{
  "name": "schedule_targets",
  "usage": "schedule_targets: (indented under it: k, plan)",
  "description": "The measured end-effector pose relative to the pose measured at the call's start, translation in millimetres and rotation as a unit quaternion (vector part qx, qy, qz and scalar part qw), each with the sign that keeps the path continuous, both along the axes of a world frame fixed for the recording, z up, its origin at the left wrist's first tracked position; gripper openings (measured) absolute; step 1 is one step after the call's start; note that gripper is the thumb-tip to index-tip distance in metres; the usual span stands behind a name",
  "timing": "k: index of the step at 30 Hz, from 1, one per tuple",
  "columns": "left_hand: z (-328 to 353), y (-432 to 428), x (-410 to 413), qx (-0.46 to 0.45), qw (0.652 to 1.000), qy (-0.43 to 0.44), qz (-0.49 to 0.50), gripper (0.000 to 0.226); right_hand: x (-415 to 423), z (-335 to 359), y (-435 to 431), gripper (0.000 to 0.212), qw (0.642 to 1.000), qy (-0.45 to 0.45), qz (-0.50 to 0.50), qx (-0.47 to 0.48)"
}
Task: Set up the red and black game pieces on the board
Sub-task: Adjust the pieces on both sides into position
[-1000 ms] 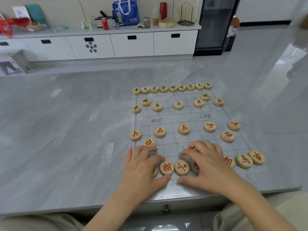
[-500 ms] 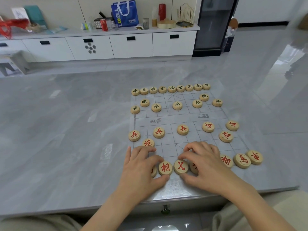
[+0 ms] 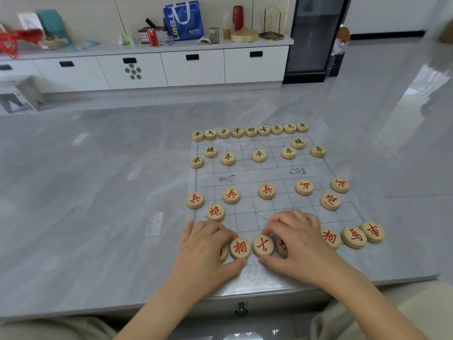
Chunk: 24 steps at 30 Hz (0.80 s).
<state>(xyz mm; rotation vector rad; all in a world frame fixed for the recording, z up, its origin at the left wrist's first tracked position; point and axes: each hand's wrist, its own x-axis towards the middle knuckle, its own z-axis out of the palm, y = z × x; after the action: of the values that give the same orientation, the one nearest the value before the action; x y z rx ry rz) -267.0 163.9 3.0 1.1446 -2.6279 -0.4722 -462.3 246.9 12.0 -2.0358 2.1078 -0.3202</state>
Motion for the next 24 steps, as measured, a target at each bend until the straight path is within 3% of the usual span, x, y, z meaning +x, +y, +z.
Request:
schedule_targets:
  k: [4, 8, 12, 16, 24]
  plan:
    - [4, 0, -1, 0.004, 0.999, -0.032, -0.001, 0.065, -2, 1, 0, 0.060, 1.000, -0.007, 0.005, 0.002]
    - [7, 5, -8, 0.001, 0.999, -0.032, -0.004, 0.074, -24, 9, 9, 0.079, 0.998, -0.050, -0.034, -0.007]
    - [13, 16, -29, 0.003, 0.999, -0.024, -0.024, 0.078, -58, 13, 26, 0.082, 0.997, -0.024, -0.072, -0.006]
    - [15, 26, -58, -0.003, 0.998, -0.039, -0.044, 0.083, -74, 7, 42, 0.079, 0.997, -0.018, -0.073, 0.014]
    - [13, 25, -83, -0.015, 0.997, -0.064, -0.036, 0.069, -68, -2, 42, 0.065, 0.999, -0.035, -0.035, -0.008]
